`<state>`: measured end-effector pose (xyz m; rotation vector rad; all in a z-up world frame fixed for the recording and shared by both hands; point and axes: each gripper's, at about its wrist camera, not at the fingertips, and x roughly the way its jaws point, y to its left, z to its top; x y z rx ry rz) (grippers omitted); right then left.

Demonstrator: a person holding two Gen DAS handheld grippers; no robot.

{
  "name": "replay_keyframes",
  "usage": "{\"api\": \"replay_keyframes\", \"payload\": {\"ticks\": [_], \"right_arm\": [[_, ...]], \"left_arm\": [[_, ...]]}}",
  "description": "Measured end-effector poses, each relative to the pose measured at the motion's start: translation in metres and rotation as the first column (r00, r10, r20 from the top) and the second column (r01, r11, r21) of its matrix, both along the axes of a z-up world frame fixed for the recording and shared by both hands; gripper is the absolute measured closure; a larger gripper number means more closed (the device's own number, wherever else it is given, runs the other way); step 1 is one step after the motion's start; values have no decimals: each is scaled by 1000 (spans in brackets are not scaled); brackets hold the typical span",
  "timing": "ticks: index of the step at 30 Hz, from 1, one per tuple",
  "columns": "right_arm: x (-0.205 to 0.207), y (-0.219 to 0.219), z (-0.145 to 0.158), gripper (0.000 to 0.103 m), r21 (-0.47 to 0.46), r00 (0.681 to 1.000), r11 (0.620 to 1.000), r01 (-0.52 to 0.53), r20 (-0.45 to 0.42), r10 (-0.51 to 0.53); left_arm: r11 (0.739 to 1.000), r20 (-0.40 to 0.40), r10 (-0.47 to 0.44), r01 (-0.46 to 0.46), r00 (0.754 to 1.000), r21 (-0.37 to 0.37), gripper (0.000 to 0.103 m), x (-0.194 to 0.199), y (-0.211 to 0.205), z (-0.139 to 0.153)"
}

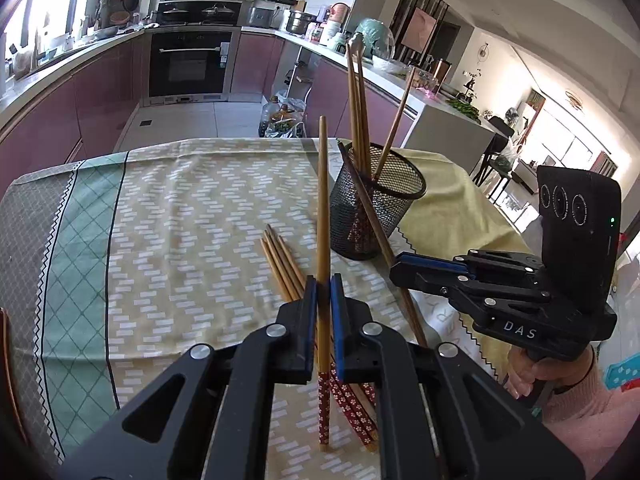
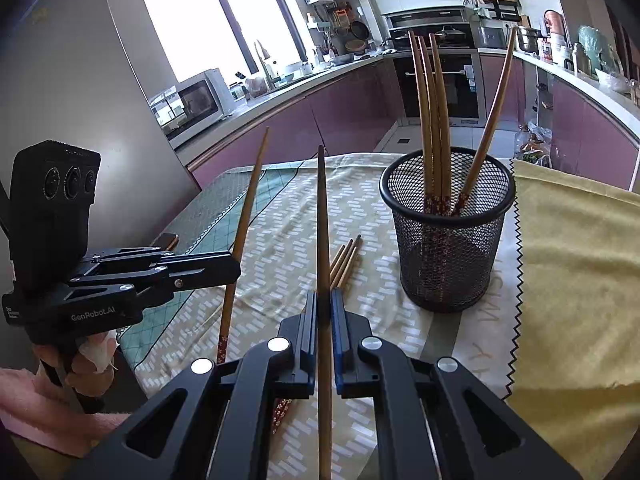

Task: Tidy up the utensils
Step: 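Lift the left gripper's chopstick upright toward the cup while the right gripper carries its own, then lower both chopsticks into the mesh cup and open both grippers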

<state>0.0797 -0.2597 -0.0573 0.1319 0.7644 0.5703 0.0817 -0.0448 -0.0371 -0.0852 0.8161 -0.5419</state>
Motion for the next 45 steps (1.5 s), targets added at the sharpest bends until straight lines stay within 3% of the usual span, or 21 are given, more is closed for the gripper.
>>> {"api": "replay_keyframes", "payload": {"ticks": [12, 20, 37, 45], "right_arm": [[-2, -34, 31, 97, 82, 995, 996, 46, 89, -54], [8, -50, 58, 97, 115, 982, 991, 75, 166, -94], [29, -78, 107, 97, 137, 952, 985, 103, 275, -138], [45, -80, 114, 97, 130, 943, 984, 126, 293, -159]], "left_arm": [[994, 63, -34, 40, 997, -99, 96, -9, 5, 37], [990, 126, -26, 43, 992, -136, 96, 7, -2, 63], [987, 246, -5, 43, 969, -152, 96, 48, -28, 122], [991, 242, -8, 40, 970, -129, 96, 70, -45, 121]]}}
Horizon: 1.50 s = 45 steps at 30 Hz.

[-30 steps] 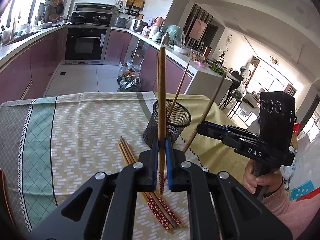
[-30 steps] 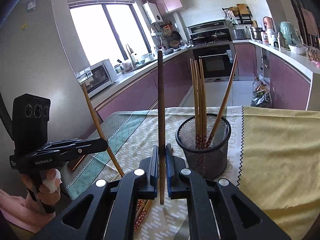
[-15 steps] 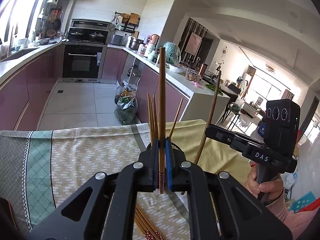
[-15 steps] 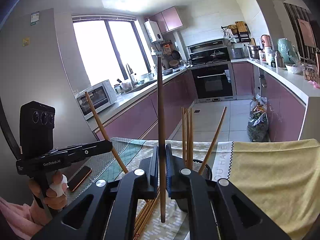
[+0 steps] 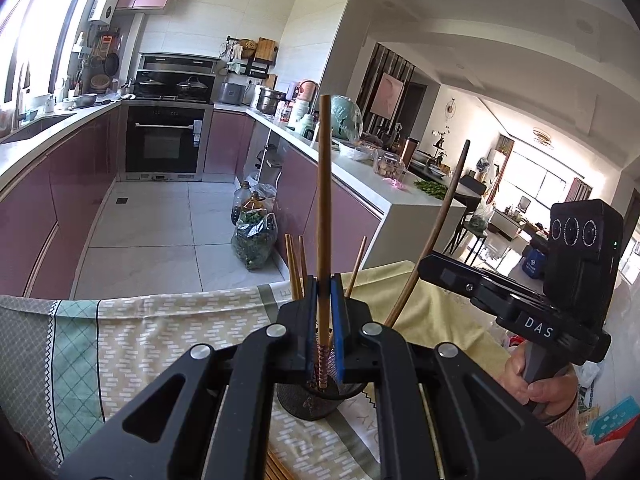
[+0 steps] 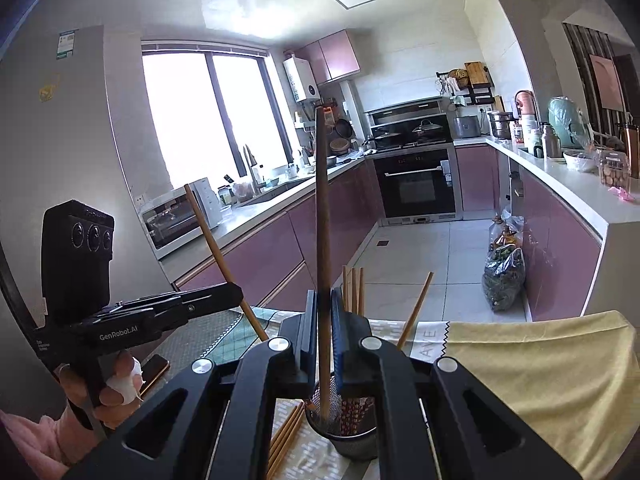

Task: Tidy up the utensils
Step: 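Lower both chopsticks into the mesh cup and open both grippers, then withdraw both open grippers from the cup toward the chopsticks on the cloth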

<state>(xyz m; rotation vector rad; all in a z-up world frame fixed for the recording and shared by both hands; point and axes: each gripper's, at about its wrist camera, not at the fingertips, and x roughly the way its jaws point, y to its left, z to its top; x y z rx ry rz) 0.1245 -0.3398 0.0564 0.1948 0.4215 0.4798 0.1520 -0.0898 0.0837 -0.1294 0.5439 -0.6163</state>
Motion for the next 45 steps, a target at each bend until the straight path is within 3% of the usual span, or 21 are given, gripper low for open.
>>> {"api": "replay_keyframes", "payload": {"ticks": [15, 26, 30, 33, 37, 41, 45], "right_arm": [[25, 8, -33, 97, -106, 988, 994, -22, -156, 5], [43, 20, -61, 95, -132, 970, 991, -24, -244, -10], [42, 20, -65, 92, -120, 967, 993, -10, -252, -21], [40, 18, -64, 86, -111, 970, 994, -7, -242, -20], [35, 18, -62, 83, -105, 972, 994, -11, -234, -14], [24, 18, -60, 78, -99, 977, 995, -20, -212, -1], [5, 26, -54, 68, -103, 984, 993, -56, -175, 37]], "left_arm": [[985, -117, -50, 68, 992, 157, 96, 20, -34, -46], [980, -187, -32, 68, 982, 188, 95, 42, -39, -72], [981, -198, -23, 60, 980, 182, 93, 46, -40, -75], [984, -200, -14, 49, 980, 170, 82, 47, -38, -75], [986, -194, 1, 30, 981, 161, 80, 41, -31, -76], [988, -156, 25, -1, 987, 157, 78, 27, -19, -73], [989, -107, 52, -36, 993, 146, 69, 9, 1, -72]]}}
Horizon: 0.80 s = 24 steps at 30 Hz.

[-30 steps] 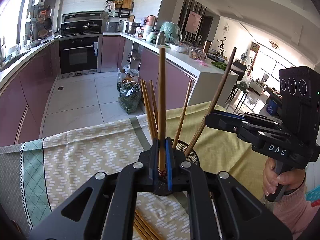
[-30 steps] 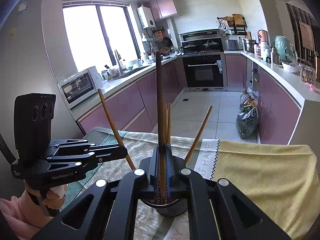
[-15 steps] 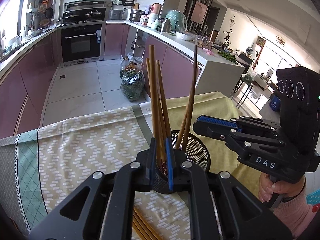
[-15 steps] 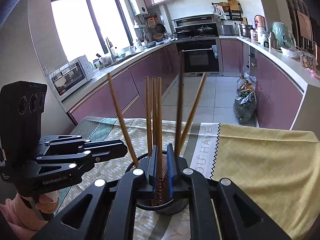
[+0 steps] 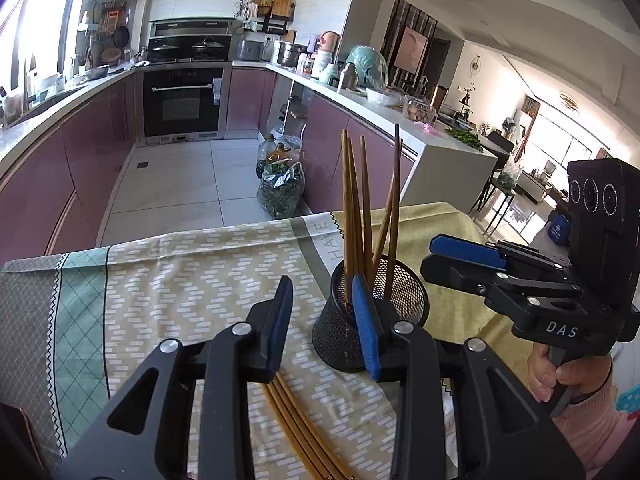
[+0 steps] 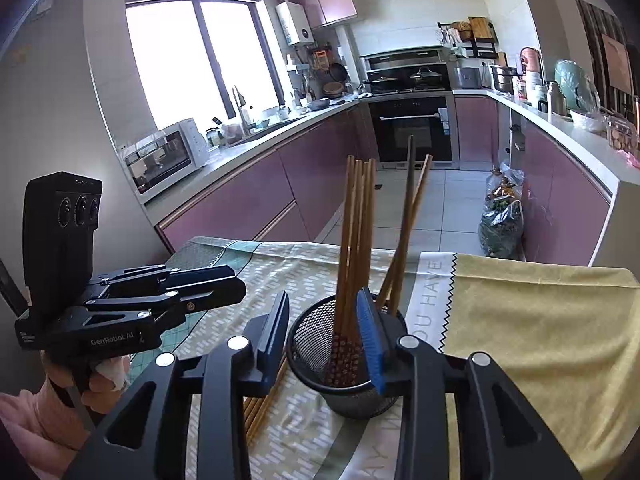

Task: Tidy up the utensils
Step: 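Withdraw both open grippers from the cup toward the chopsticks on the cloth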

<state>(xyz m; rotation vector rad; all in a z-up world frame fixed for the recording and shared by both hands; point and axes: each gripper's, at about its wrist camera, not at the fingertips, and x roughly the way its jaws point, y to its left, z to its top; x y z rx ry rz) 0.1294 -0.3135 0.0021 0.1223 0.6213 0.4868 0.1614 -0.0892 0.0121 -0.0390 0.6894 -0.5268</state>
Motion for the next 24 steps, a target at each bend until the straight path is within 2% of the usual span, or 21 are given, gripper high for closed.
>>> {"api": "replay_keyframes", "payload": {"ticks": [5, 9, 16, 24], "right_arm": [[-22, 16, -4, 63, -3, 998, 998, -67, 0, 67], [-31, 31, -23, 60, -18, 992, 993, -115, -47, 114], [-30, 58, -70, 60, -45, 971, 986, -158, -188, 147], [-37, 74, -101, 59, -69, 954, 983, -169, -261, 145]], "left_arm": [[999, 41, 38, -38, 998, 7, 63, -26, 24, -4], [998, 35, 66, -67, 997, 21, 52, -39, 39, -14], [995, -51, 85, -82, 995, 63, 51, -54, 53, -51], [992, -155, 97, -84, 983, 93, 51, -64, 55, -96]]}}
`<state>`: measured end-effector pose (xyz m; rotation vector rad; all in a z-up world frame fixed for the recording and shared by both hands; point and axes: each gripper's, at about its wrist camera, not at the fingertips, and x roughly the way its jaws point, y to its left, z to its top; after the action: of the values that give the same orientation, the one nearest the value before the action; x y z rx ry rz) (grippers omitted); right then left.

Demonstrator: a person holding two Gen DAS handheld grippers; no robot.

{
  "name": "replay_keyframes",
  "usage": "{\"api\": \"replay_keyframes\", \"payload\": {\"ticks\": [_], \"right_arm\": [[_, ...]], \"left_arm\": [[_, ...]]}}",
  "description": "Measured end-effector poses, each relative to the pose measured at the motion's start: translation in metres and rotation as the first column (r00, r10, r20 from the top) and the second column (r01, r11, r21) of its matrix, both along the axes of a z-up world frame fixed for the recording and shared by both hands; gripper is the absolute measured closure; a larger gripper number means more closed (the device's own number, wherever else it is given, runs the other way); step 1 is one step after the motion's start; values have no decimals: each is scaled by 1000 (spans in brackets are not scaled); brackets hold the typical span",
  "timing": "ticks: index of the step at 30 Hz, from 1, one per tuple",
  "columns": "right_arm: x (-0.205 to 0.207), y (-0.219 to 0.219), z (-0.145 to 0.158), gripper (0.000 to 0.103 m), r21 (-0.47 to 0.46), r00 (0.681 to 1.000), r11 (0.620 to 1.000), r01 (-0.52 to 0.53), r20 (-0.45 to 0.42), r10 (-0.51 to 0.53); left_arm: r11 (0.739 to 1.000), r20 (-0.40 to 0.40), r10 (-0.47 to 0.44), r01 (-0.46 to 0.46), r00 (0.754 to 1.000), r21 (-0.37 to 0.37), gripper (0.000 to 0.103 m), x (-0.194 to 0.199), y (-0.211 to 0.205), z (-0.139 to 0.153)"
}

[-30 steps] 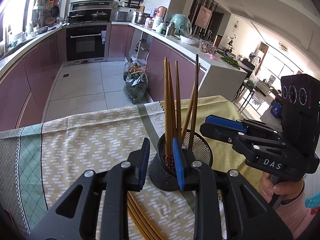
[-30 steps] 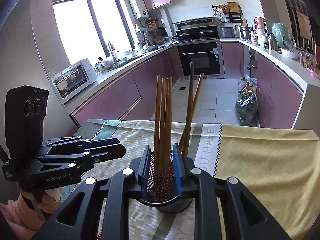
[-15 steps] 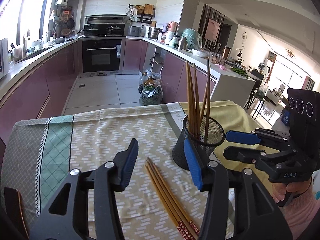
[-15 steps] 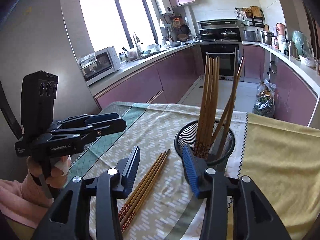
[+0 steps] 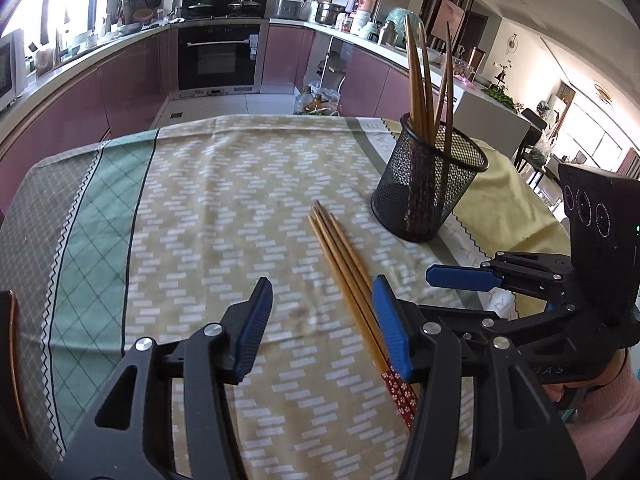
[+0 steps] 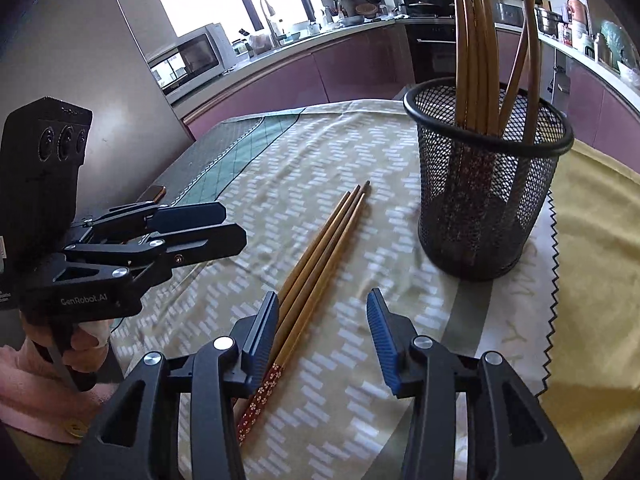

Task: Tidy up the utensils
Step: 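Withdraw both open grippers from the cup toward the chopsticks on the cloth, then close the left gripper on a wooden chopstick while the right gripper grasps another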

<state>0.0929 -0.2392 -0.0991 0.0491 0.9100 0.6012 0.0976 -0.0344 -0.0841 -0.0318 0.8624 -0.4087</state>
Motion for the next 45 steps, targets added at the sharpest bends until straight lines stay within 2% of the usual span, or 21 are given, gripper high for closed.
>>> {"api": "replay_keyframes", "payload": {"ticks": [9, 28, 45], "right_arm": [[-9, 10, -8, 60, -52, 1000, 999, 3, 6, -3], [-6, 21, -13, 60, -147, 999, 989, 22, 43, -16], [-2, 11, -14, 61, -124, 999, 992, 33, 13, -32]], "left_arm": [[1000, -44, -1, 2, 999, 19, 52, -5, -5, -17], [1000, -65, -1, 2, 998, 22, 51, -7, -6, -27], [997, -74, -33, 38, 997, 72, 52, 4, -25, -34]]}}
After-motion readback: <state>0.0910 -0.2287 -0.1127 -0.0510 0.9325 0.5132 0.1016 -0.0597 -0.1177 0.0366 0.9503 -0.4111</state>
